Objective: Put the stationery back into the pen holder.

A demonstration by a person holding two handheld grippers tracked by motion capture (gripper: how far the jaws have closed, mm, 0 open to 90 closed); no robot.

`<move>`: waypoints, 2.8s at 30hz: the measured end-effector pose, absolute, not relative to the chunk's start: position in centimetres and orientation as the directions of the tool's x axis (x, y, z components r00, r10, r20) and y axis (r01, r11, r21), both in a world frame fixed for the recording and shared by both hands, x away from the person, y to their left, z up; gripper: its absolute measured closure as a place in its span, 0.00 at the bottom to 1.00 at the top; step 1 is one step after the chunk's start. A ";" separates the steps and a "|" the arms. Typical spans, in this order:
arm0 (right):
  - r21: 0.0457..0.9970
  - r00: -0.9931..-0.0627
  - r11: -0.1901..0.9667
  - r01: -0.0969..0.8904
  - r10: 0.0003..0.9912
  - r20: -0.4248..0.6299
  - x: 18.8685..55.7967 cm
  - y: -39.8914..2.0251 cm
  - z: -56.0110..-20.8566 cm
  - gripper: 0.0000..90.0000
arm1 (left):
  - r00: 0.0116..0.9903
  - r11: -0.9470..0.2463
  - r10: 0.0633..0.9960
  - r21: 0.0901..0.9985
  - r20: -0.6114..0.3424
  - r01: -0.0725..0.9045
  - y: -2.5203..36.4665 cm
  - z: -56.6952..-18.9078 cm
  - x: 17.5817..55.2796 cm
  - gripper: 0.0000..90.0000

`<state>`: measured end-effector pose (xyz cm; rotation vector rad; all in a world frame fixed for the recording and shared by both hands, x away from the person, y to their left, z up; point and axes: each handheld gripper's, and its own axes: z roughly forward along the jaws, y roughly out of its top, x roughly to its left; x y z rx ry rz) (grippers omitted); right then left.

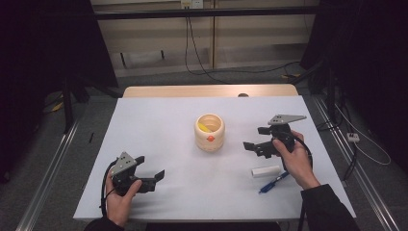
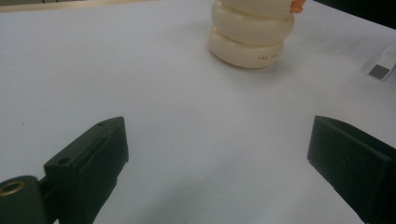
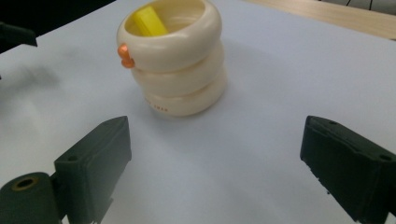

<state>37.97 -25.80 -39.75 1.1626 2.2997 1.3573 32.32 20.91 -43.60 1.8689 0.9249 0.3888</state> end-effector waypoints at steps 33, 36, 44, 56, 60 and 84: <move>0.757 -0.730 0.418 0.502 0.675 0.111 35.1 -30.6 -39.0 0.13 | 0.660 -0.239 0.741 0.870 -0.123 0.431 20.9 -43.7 32.4 0.06; 0.751 -0.734 0.432 0.500 0.672 0.102 34.8 -30.8 -39.0 0.13 | 0.659 -0.240 0.742 0.868 -0.125 0.435 20.9 -43.7 32.5 0.06; 0.713 -0.755 0.504 0.488 0.654 0.054 33.9 -31.3 -38.6 0.15 | 0.645 -0.225 0.753 0.869 -0.131 0.440 21.1 -43.7 32.6 0.06; 0.571 -0.836 0.688 0.449 0.549 -0.005 34.3 -30.8 -38.7 0.31 | 0.645 -0.223 0.753 0.870 -0.133 0.439 21.1 -43.7 32.5 0.06; 0.534 -0.846 0.726 0.434 0.532 -0.035 34.4 -30.6 -39.0 0.30 | 0.646 -0.225 0.751 0.869 -0.133 0.441 21.0 -43.7 32.5 0.06; 0.393 -0.928 0.864 0.316 0.368 -0.062 35.2 -29.2 -40.8 0.50 | 0.655 -0.238 0.745 0.865 -0.129 0.441 20.9 -43.7 32.6 0.06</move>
